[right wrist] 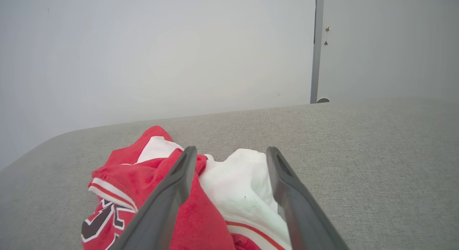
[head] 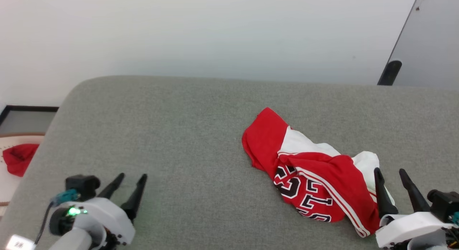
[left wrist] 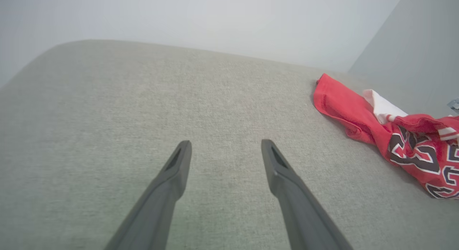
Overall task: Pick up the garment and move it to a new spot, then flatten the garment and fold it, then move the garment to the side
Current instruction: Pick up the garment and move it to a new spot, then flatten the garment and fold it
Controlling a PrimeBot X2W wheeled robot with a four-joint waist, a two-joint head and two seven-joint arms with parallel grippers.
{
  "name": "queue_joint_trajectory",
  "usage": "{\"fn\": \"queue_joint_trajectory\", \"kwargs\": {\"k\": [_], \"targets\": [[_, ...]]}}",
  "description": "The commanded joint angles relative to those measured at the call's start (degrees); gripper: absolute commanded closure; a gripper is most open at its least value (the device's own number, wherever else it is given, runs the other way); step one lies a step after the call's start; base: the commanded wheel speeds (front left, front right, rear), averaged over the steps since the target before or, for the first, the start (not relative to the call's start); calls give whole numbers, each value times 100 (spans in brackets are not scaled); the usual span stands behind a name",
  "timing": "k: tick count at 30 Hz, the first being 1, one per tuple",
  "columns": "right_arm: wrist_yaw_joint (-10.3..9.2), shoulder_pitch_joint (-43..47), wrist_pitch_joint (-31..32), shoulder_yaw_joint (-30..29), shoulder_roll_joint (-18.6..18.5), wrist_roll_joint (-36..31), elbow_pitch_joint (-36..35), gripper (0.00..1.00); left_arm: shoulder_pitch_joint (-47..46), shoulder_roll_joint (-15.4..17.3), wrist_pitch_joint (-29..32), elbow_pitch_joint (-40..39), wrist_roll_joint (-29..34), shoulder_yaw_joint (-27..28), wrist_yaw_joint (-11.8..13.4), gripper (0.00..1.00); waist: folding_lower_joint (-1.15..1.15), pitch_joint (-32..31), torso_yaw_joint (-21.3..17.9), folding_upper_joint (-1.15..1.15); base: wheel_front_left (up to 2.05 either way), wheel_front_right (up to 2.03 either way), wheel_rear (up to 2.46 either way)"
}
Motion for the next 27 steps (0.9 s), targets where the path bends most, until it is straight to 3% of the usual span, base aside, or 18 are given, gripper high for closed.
{"fn": "queue_joint_trajectory", "kwargs": {"k": [1,9,14,19,27], "targets": [[-8,107,-28,-45,-52,40,-23,0,174,-6,1,-110,245,300,89,0,0,-130,64,0,0,0,0],[-8,79,-29,-210,-149,86,-160,0,1192,-256,0,-1204,1722,2081,550,0,0,-175,-189,0,0,0,0],[-8,-26,-29,-202,-177,108,-271,0,1695,-519,-1,-1831,2401,2880,639,0,0,-197,-275,0,0,0,0],[-8,-20,-29,-181,-120,118,-328,0,2039,-733,0,-2165,2788,3341,530,0,0,-222,-295,0,0,0,0],[-8,107,-29,-89,-64,148,-182,0,2257,-977,0,-2058,3081,3598,315,0,0,-217,-293,0,0,0,0]]}}
